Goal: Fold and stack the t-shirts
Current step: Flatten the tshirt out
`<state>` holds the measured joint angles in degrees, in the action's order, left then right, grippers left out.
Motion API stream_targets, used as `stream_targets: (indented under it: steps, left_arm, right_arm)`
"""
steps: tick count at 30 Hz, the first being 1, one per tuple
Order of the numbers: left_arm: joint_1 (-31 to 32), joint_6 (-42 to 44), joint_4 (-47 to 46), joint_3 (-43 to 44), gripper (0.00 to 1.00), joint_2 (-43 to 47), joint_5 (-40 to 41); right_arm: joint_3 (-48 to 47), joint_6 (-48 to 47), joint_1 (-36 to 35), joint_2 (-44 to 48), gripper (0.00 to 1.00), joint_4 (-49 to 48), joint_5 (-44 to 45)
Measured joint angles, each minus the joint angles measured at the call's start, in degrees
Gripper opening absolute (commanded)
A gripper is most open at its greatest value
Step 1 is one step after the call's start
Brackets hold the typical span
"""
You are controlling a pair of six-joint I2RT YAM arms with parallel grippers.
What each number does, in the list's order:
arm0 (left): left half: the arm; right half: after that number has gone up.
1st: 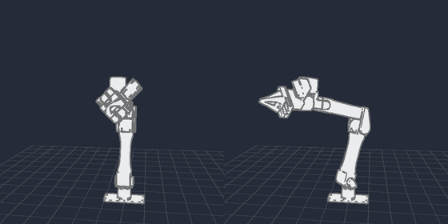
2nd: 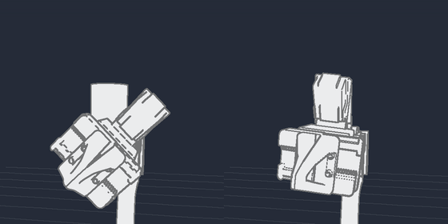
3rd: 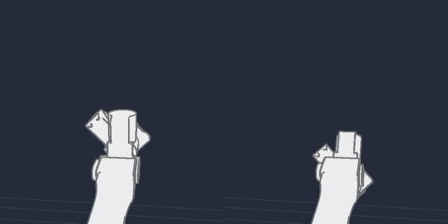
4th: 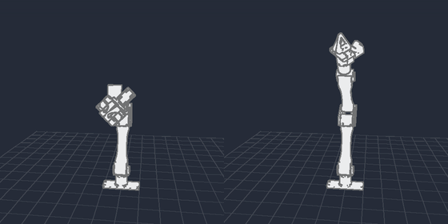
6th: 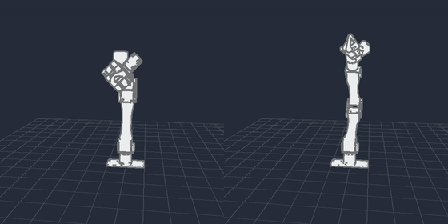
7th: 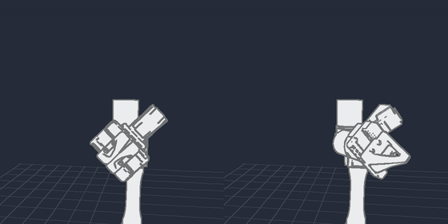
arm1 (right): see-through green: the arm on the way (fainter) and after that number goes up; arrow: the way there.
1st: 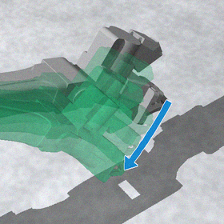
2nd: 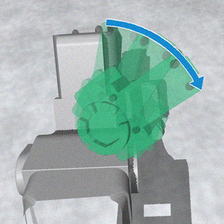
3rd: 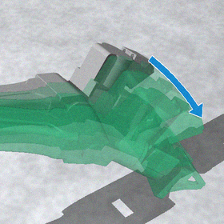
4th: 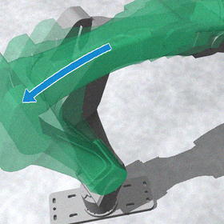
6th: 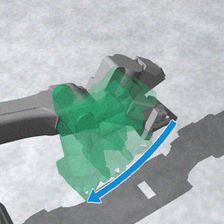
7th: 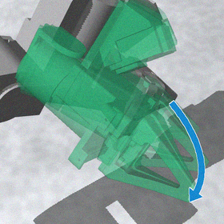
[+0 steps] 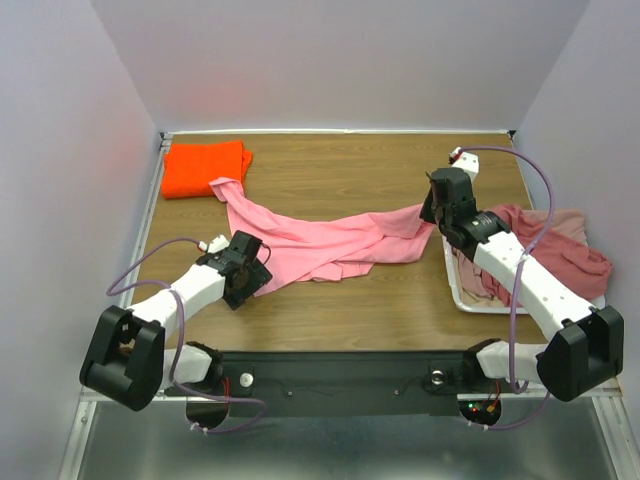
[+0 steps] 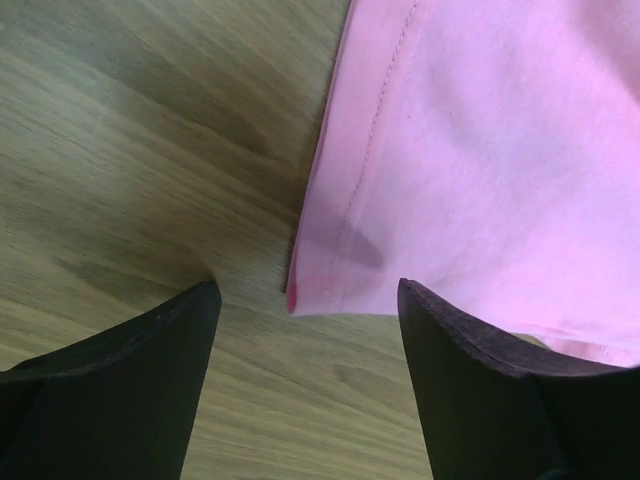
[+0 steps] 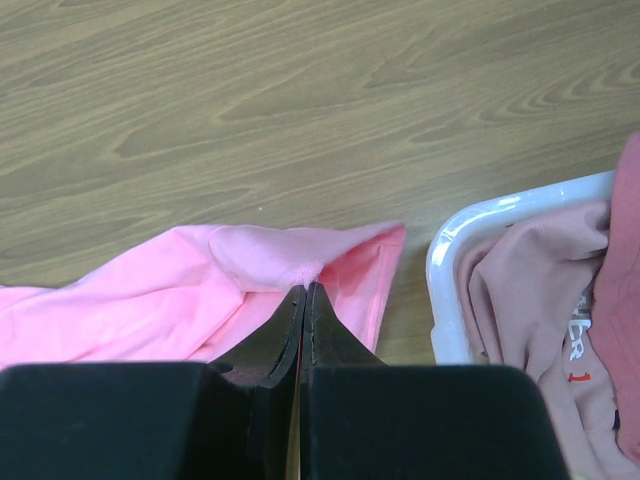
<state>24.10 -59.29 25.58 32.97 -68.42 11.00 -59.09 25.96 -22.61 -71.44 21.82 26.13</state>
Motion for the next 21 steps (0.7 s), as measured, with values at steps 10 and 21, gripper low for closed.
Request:
stream_targets:
  steps: [10, 21]
  left_arm:
    - [0.7, 0.09, -0.22, 4.07, 0.52, -6.95, 1.86]
    - [1.92, 0.22, -0.57, 5.88, 0.05, -9.94, 3.28]
  right_arm:
    - [1.07, 0.02, 0.0, 0.63, 0.0, -0.22, 0.61]
    - [1.95, 0.0, 0.0, 0.98, 0.0, -0.26, 1.4]
